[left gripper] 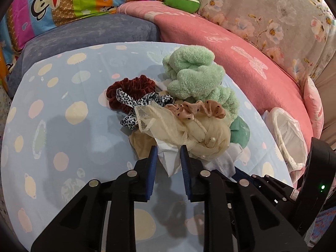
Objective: Organize soft objects
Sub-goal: 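Move the right tool to the white sock and close on it, then carry the white sock with the right tool over the bin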
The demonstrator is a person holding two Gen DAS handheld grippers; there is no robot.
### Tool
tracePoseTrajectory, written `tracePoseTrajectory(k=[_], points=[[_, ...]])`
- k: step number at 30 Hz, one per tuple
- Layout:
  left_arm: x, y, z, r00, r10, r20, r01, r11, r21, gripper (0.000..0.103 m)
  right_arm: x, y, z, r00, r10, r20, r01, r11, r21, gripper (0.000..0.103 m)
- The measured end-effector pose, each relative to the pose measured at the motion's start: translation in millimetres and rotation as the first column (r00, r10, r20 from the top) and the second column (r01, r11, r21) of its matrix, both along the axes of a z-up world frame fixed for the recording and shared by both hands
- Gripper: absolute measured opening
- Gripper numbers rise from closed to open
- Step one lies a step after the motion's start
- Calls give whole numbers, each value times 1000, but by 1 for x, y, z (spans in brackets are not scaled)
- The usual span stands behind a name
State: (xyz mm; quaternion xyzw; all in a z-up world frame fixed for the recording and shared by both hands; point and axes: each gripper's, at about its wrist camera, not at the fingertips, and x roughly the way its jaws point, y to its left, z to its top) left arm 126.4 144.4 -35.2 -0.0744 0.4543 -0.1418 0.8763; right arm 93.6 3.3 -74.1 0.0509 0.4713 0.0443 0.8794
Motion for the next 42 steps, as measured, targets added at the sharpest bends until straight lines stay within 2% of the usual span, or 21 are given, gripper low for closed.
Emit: tracePoseTrajectory(k=[1, 5, 10, 14, 16, 18, 20, 24, 31, 32, 36, 42], points=[[-1, 0, 3, 1000, -2, 4, 2, 1000, -2, 21, -3, -1, 4, 1000, -1, 8, 1, 1000, 1, 20], [-8, -1, 19, 1000, -10, 30, 10, 1000, -5, 6, -15, -7, 25, 998, -22, 52, 22, 1000, 6, 18], [-15, -8, 39, 996, -26, 81, 26, 1000, 1, 5, -28, -23, 51, 992, -65, 110, 64, 998, 8, 17], [-20, -11, 44, 996, -29, 89, 29, 1000, -4, 6, -38, -38, 64, 987, -95, 133, 94, 995, 10, 17], [-22, -15, 40, 997, -43, 71, 43, 999, 7, 12, -44, -45, 69, 984, -110, 141, 109, 994, 11, 17], [-24, -21, 34, 997, -52, 56, 52, 999, 7, 35, -48, -53, 70, 982, -130, 136, 131, 991, 5, 17], [-27, -29, 25, 997, -68, 39, 68, 998, 4, 48, -52, -61, 71, 980, -149, 134, 150, 989, 6, 17], [-27, -49, 5, 993, -118, 1, 118, 993, 6, 49, -57, -73, 68, 974, -182, 132, 184, 983, -3, 17], [-8, -76, -27, 991, -127, -51, 128, 992, 21, 48, -60, -91, 59, 969, -219, 115, 219, 976, 13, 17], [-6, -79, -29, 990, -131, -56, 132, 991, 22, 44, -60, -93, 58, 968, -222, 113, 222, 975, 14, 17], [0, -84, -33, 986, -145, -87, 146, 989, 14, 4, -59, -98, 54, 968, -231, 103, 230, 973, 20, 17], [-7, -81, -14, 989, -139, -42, 140, 990, 9, 1, -61, -101, 61, 965, -232, 120, 230, 973, 31, 17]])
